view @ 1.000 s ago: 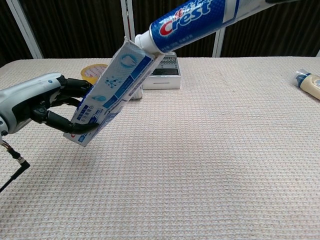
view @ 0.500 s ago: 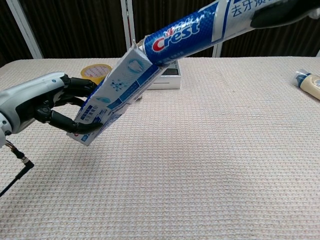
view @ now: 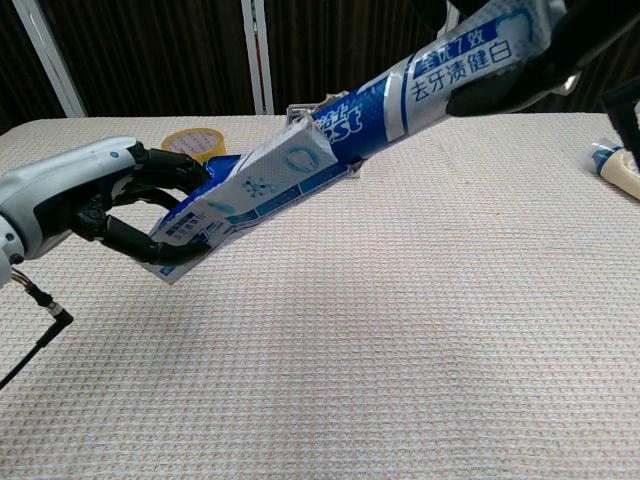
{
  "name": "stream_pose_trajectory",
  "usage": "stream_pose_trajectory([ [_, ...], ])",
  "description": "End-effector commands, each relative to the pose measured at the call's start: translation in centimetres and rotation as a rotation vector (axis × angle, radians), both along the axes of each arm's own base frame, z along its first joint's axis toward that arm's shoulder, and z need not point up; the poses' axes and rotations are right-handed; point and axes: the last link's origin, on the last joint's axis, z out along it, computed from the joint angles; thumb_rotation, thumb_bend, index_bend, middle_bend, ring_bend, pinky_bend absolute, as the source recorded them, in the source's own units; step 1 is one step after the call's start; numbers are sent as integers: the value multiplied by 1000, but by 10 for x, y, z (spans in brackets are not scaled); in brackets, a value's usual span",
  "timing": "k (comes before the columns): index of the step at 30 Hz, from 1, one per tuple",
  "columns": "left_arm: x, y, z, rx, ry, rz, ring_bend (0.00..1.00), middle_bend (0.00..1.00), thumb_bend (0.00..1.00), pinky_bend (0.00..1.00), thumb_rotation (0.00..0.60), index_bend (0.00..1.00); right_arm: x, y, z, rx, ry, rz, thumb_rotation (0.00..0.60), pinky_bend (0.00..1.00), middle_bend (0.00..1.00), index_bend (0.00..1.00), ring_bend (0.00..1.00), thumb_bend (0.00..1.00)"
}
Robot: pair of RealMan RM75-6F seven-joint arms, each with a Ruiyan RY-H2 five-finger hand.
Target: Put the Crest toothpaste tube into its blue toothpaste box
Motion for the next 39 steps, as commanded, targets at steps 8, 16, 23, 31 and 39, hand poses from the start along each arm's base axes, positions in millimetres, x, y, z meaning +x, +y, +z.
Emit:
stream_pose_trajectory([
  [8, 7, -3, -1, 10, -79, -5, 177, 388, 313, 210, 600, 424, 3, 1, -13, 28, -5, 3, 600, 0, 747, 609, 421, 360],
  [16, 15, -6, -3, 6, -116, -33, 177, 391, 313, 210, 600, 424, 6, -1, -26, 44, 14, 11, 600, 0, 747, 609, 420, 360],
  [23, 13, -5, 0, 21, -161, -14, 176, 396, 312, 211, 600, 428, 5, -2, -22, 13, 14, 17, 600, 0, 747, 609, 421, 361],
  [31, 15, -5, 6, 37, -252, 4, 177, 400, 313, 210, 600, 433, 4, -3, -19, -8, 14, 21, 600, 0, 564, 534, 401, 360],
  [39, 14, -5, 12, 43, -315, 7, 176, 404, 313, 211, 600, 438, 3, -2, -17, -21, 19, 11, 600, 0, 488, 516, 358, 360],
])
